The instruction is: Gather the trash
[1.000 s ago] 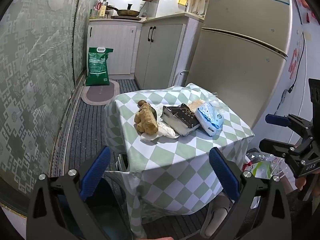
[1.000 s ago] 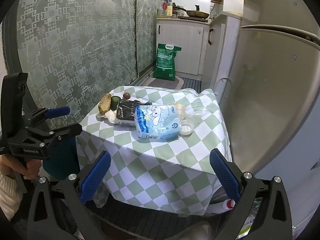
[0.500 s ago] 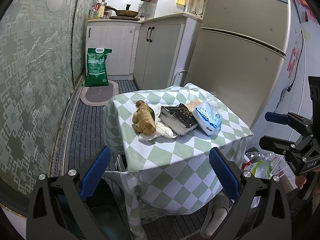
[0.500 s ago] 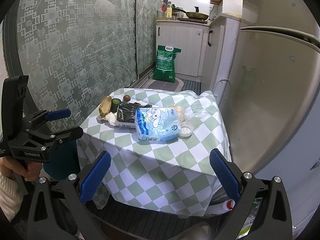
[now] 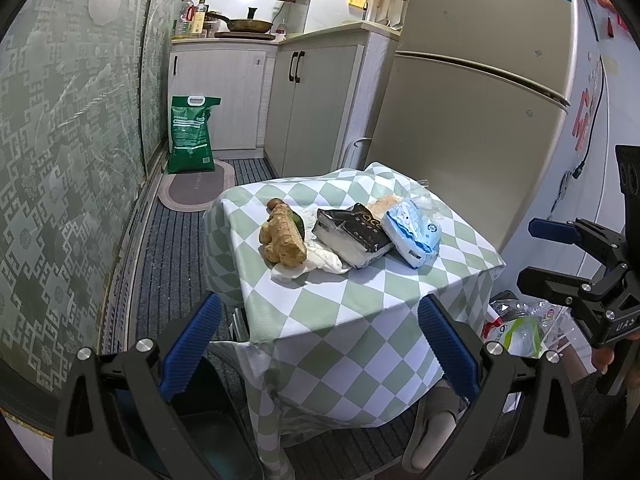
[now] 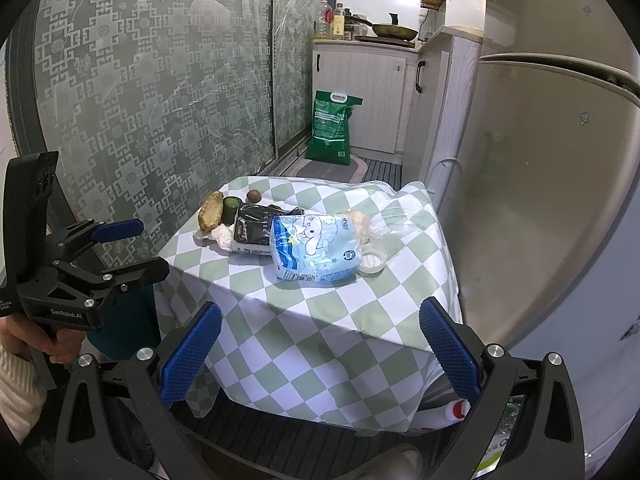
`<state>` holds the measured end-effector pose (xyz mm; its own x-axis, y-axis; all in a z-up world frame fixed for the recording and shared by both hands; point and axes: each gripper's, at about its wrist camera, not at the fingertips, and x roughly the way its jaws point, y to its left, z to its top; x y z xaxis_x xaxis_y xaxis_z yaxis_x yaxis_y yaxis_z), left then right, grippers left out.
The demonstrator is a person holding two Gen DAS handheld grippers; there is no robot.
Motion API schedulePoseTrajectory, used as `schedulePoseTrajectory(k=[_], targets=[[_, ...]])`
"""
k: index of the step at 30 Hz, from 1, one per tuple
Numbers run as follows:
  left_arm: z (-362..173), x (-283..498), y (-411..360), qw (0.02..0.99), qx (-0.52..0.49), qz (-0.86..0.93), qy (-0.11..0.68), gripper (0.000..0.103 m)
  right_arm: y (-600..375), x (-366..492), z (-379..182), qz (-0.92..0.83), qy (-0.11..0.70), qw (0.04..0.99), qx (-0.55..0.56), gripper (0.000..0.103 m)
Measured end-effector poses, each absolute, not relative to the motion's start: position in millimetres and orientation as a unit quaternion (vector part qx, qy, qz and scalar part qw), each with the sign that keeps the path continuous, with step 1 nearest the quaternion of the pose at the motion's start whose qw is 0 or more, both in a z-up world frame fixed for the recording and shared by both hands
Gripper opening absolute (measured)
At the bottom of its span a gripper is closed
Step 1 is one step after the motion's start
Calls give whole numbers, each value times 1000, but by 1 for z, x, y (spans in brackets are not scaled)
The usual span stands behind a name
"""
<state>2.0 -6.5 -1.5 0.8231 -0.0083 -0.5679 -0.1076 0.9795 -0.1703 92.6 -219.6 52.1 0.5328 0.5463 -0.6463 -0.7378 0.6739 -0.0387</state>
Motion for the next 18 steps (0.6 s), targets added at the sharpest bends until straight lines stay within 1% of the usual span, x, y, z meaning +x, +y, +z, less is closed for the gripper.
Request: schedulePoseTrajectory(k=[18], targets=[[-1, 2, -7, 950, -98, 25, 297, 100, -219, 90, 54, 372, 307, 862, -157, 100]])
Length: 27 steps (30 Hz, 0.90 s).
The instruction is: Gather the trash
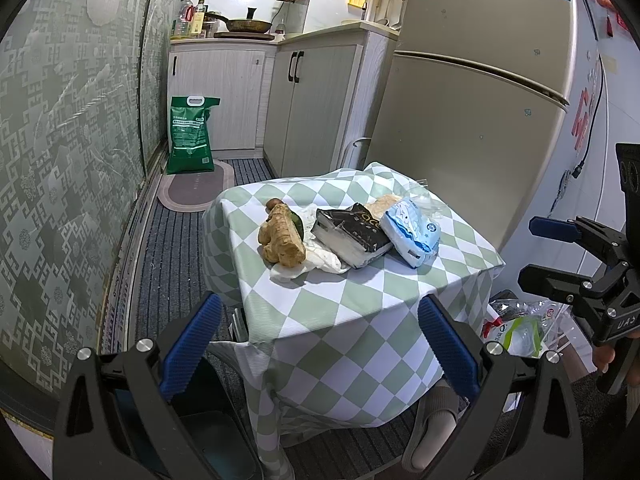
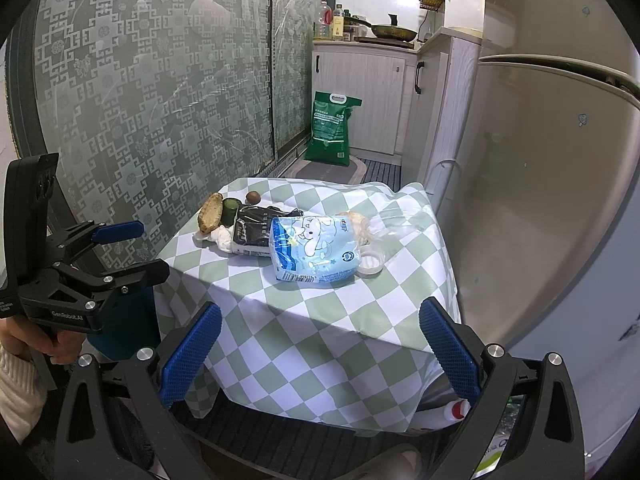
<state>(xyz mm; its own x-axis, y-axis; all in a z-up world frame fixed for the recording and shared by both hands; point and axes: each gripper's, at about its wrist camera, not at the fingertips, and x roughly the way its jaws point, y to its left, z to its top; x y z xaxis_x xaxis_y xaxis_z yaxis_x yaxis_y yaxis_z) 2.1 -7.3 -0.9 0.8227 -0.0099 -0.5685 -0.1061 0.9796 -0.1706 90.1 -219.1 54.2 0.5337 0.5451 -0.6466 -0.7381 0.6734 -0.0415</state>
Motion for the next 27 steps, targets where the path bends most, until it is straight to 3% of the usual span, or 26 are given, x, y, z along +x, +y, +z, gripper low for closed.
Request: schedulePoseTrajectory(k=[27], targets=[[0, 3, -11, 949, -92, 20, 300, 100, -218, 89, 54, 375, 307, 860, -159, 100]])
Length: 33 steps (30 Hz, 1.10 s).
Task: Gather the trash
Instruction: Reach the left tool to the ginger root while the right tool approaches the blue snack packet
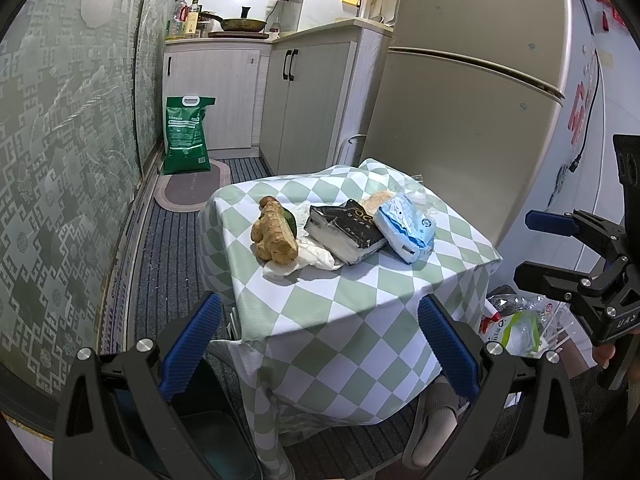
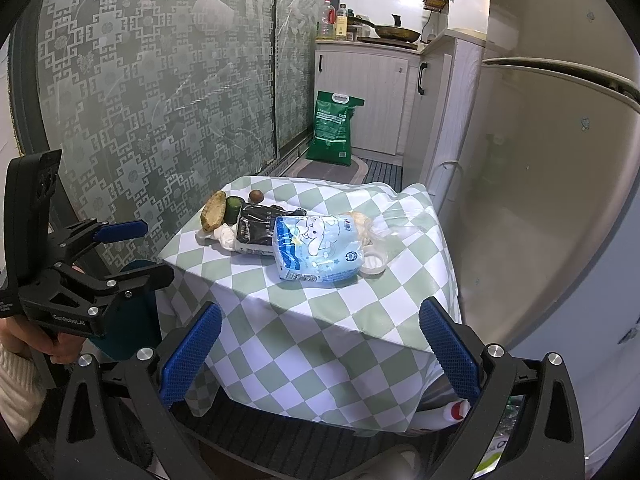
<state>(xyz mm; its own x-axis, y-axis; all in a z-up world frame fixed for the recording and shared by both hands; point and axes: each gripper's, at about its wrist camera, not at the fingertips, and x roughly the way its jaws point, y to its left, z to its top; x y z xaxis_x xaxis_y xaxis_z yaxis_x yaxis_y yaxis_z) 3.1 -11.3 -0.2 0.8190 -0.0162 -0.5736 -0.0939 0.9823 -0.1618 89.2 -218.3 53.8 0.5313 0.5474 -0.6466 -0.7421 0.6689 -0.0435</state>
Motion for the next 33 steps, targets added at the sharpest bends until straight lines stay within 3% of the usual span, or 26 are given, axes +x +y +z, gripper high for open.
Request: schedulePoseTrajectory(k=[11, 13, 15, 17, 21, 27, 33], targets=[[3, 0, 2, 954, -101, 34, 279, 99, -221, 90, 53, 380, 313, 858, -145, 100], [3, 0, 4, 956, -106, 28, 273, 96, -220, 88, 52, 382, 311, 857, -152, 100], [3, -1, 5, 957, -105, 37, 268, 80, -219, 86, 52, 384, 311, 856, -155, 100], [3, 0, 6, 957, -107, 40, 267, 77, -218, 84, 52, 387, 311, 854, -155, 99], [4, 5, 8, 957, -112, 44, 263, 65, -217, 83, 54, 394, 313, 851, -152, 88], [7, 23, 12, 953, -112, 51, 277, 56, -213, 83, 57, 407, 316, 844, -146, 77], [4, 46, 17, 948, -100, 70, 295, 54, -209, 84, 56, 416, 324, 838, -143, 73]])
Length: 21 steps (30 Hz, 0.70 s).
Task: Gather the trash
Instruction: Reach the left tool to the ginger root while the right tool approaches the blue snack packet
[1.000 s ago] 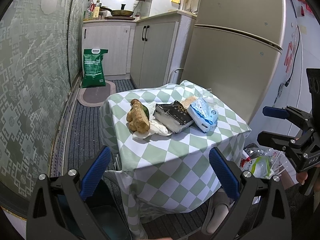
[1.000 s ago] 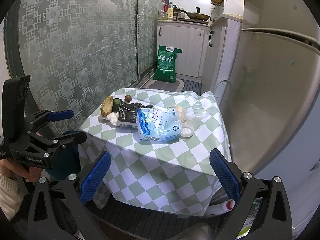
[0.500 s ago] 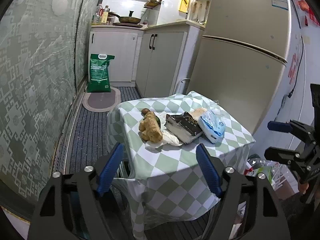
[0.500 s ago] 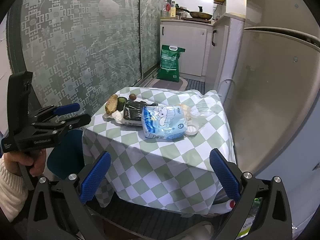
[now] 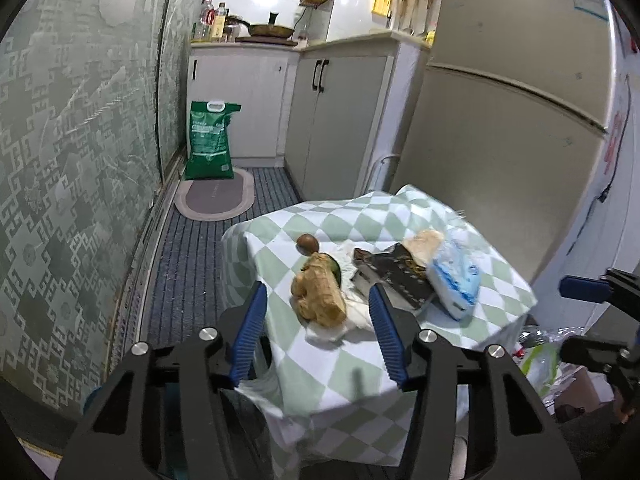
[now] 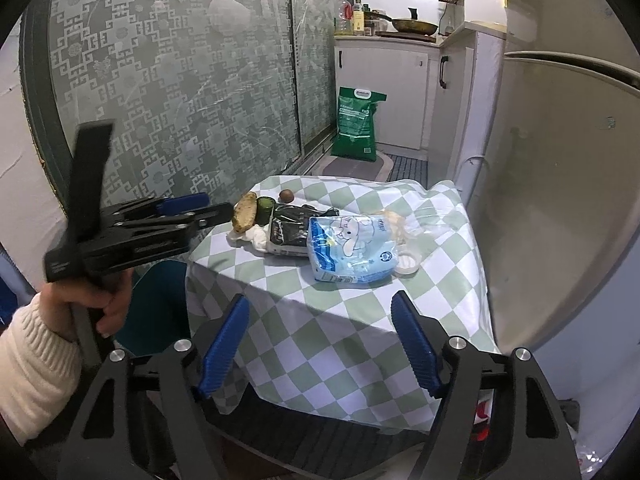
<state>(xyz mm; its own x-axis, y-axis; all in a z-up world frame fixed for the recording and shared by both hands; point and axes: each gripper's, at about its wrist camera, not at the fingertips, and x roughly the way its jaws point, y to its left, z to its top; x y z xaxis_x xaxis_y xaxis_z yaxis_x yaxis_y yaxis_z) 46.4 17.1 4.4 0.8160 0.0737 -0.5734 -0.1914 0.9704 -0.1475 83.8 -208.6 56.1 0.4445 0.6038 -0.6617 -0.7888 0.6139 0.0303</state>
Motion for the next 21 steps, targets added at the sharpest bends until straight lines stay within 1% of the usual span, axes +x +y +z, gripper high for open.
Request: schedulePoseTrajectory(k=[4, 7, 8, 9, 14, 16, 18, 21], targets=[[-3, 62, 22, 942, -100, 64, 313, 53, -209, 90, 58, 418, 331, 836, -130, 72], [-6, 70, 25, 940, -107, 62, 317, 47, -208, 96, 58, 415, 337, 836, -125, 72], [-7, 71, 27, 940, -112, 60, 318, 43, -208, 99, 58, 415, 339, 835, -126, 72], [-8, 74, 28, 938, -117, 58, 320, 41, -207, 102, 59, 414, 340, 834, -128, 72], [-13, 81, 28, 935, -121, 56, 328, 39, -203, 115, 61, 417, 343, 830, -142, 72], [-14, 81, 27, 935, -119, 56, 329, 37, -201, 122, 59, 422, 349, 824, -144, 75], [-14, 82, 29, 935, -120, 54, 329, 37, -193, 129, 54, 426, 356, 817, -158, 86], [-14, 81, 30, 935, -124, 54, 327, 36, -182, 139, 45, 430, 361, 810, -169, 89]])
